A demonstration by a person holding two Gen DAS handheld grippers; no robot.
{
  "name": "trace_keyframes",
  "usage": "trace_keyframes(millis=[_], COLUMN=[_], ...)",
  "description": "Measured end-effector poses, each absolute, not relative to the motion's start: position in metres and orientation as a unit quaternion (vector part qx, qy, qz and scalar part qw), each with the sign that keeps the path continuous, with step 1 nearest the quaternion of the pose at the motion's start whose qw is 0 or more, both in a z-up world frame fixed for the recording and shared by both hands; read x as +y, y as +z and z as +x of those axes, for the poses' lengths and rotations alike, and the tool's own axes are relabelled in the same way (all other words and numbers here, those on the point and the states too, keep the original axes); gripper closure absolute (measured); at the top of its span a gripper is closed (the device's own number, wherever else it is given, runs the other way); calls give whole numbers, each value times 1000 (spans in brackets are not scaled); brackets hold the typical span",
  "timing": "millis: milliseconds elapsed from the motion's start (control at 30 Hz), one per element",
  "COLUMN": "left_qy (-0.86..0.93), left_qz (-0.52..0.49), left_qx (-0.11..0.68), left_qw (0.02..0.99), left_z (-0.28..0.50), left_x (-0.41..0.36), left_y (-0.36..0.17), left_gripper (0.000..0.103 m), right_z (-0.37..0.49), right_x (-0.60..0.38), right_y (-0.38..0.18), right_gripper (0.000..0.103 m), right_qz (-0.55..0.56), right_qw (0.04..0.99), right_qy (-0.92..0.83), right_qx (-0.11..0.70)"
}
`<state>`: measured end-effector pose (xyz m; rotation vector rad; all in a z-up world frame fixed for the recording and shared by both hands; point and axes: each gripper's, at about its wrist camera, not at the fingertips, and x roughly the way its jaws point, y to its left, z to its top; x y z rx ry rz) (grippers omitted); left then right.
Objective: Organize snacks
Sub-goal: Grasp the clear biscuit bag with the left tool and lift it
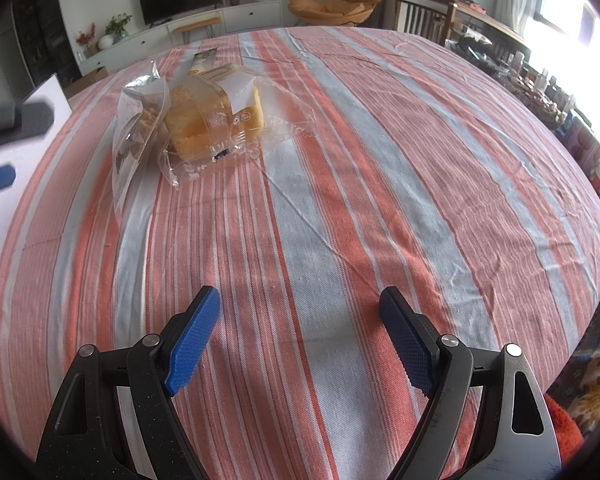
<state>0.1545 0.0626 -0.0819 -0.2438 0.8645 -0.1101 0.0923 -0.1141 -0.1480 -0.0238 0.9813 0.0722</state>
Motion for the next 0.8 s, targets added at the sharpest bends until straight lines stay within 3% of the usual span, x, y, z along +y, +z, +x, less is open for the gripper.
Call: trace_keyframes(millis=[200, 367, 633, 800], left_qy=[-55, 50, 144, 97], left_qz=[-39, -6, -93, -118], left_qx=[411, 462, 471, 456], left_qw=[909, 885, 865, 877], left_z=[201, 243, 160, 160], left_x=[8, 44, 159, 150], left_y=[-71, -106, -120, -113], left_gripper=[0, 5, 6, 9], right_z=[92, 91, 90, 89], right_x=[-115, -116, -117, -118], right_y=[-148, -148, -148, -148], right_gripper=[17, 17, 15, 15], right_qz=[-12, -12, -8, -9], right_qw=[881, 881, 882, 882], right_qy=[36, 36, 31, 31], right_qx=[471, 471, 470, 470])
